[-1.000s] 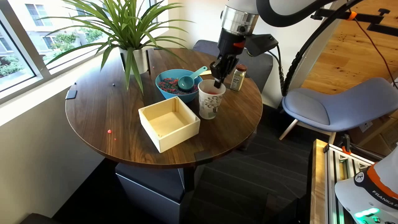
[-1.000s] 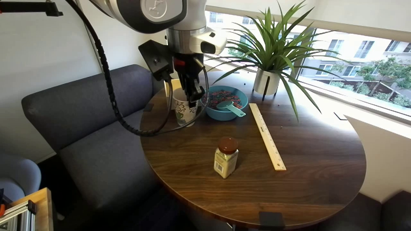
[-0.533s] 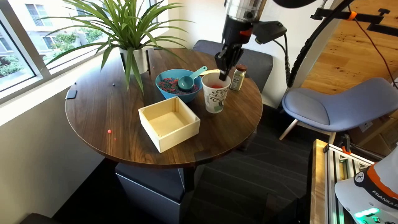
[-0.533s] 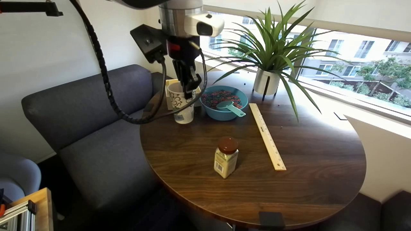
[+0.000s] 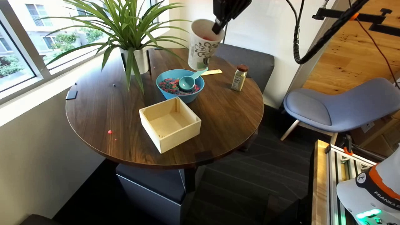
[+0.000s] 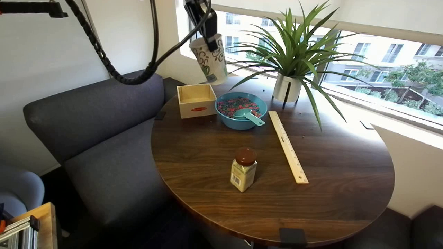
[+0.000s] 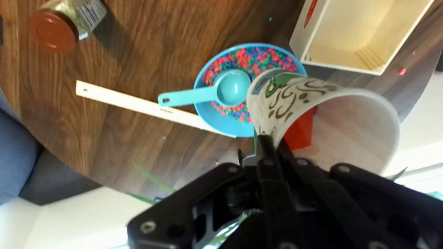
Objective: Pour the contents of the paper cup into the blue bowl
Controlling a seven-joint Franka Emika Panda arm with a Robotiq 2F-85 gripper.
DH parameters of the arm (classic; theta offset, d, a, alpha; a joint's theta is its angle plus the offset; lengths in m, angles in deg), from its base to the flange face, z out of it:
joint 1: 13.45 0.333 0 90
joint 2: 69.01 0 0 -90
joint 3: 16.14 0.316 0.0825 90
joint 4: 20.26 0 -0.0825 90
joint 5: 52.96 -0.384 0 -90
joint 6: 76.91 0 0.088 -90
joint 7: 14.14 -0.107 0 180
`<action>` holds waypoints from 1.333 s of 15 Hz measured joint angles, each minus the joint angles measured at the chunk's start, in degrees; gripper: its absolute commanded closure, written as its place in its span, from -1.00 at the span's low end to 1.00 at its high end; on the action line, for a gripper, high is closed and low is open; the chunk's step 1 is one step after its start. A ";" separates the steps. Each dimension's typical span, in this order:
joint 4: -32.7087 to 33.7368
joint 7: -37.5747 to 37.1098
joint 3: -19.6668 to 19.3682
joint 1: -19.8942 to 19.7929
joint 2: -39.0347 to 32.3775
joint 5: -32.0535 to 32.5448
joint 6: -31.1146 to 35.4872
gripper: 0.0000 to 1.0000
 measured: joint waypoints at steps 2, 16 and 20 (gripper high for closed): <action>0.00 -5.85 2.13 0.12 -1.22 8.16 4.83 0.98; 3.67 -30.67 3.70 1.92 -8.09 41.09 -1.40 0.98; 3.64 -38.14 4.06 4.95 -10.05 56.95 -4.93 0.98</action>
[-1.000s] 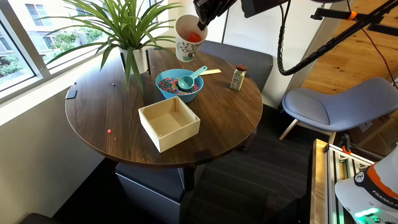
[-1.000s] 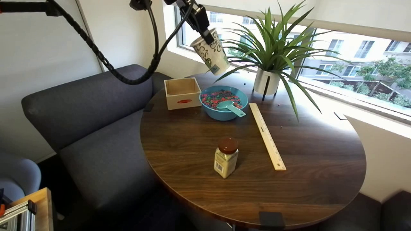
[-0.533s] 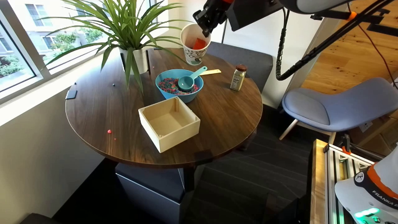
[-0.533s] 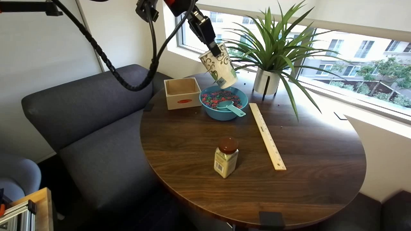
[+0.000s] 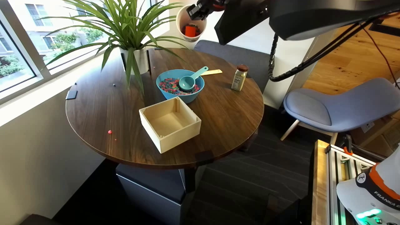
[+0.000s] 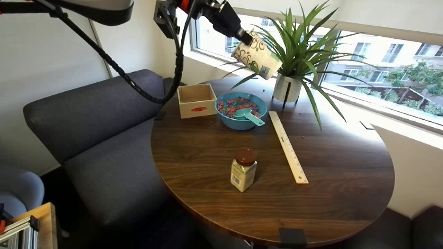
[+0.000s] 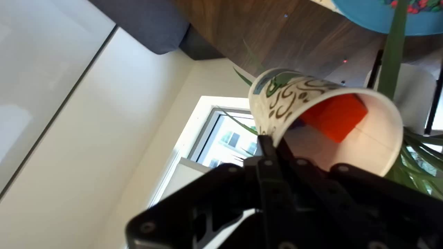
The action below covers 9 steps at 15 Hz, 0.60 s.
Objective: Pour the contents of the paper cup into the blue bowl
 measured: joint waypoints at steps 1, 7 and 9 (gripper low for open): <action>0.00 -1.01 0.22 1.02 -0.68 2.99 -2.37 0.98; -0.22 -1.97 1.65 6.85 -5.70 14.88 -19.29 0.98; -0.40 -1.82 1.86 8.21 -7.35 17.13 -23.31 0.98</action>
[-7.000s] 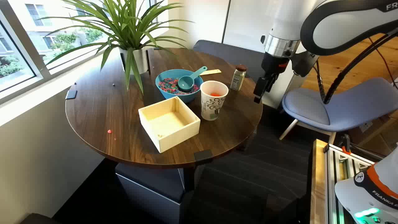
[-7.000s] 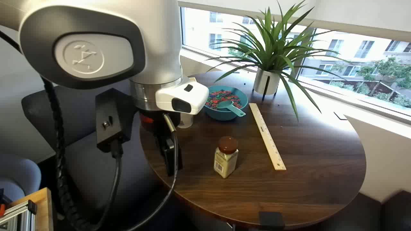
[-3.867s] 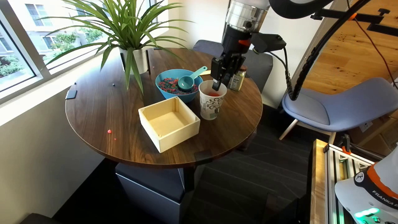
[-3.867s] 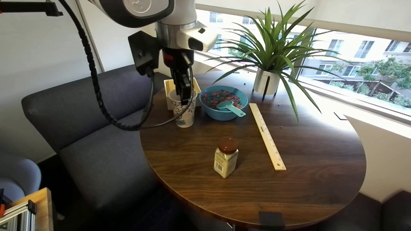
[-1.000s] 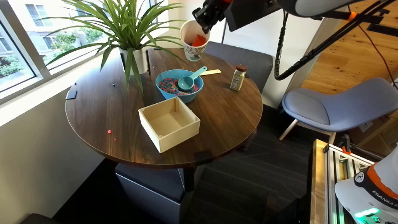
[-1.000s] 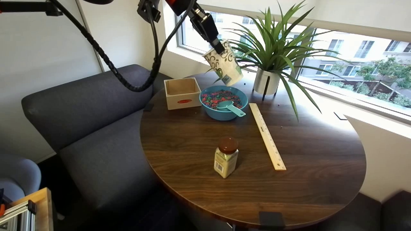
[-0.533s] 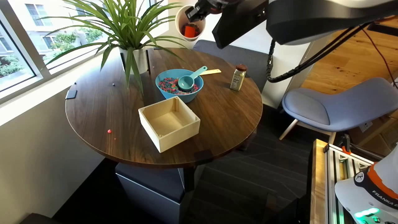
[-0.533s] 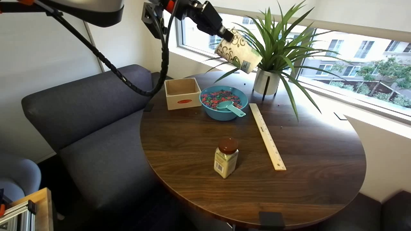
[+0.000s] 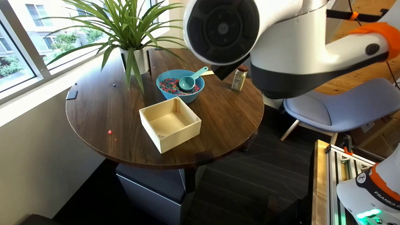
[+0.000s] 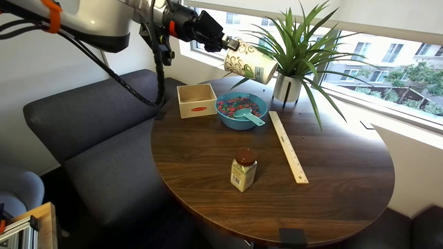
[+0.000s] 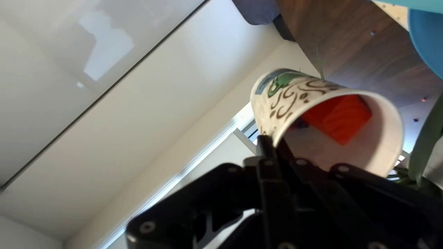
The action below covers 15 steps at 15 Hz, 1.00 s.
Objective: Pour the contents of the paper cup into the blue bowl
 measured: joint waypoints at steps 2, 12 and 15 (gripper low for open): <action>0.04 0.17 0.12 0.90 -1.55 1.31 -2.42 0.98; 2.17 -1.94 0.27 4.19 -9.33 8.02 -11.38 0.98; 2.32 -2.94 0.47 6.26 -11.80 10.38 -16.29 0.98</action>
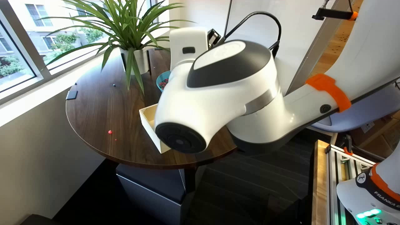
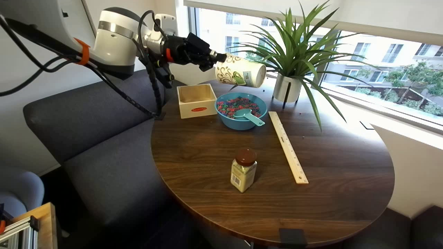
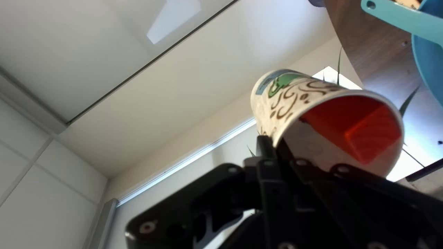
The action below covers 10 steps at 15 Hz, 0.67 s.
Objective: Pour the contents of the paper cup into the blue bowl
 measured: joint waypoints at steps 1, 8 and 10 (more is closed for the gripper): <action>0.16 -0.13 0.01 0.47 -0.76 0.87 -1.14 0.98; 5.00 -0.27 -0.55 0.94 -6.92 4.04 -4.19 0.98; 7.12 -0.16 -0.87 0.68 -8.75 4.02 -4.21 0.98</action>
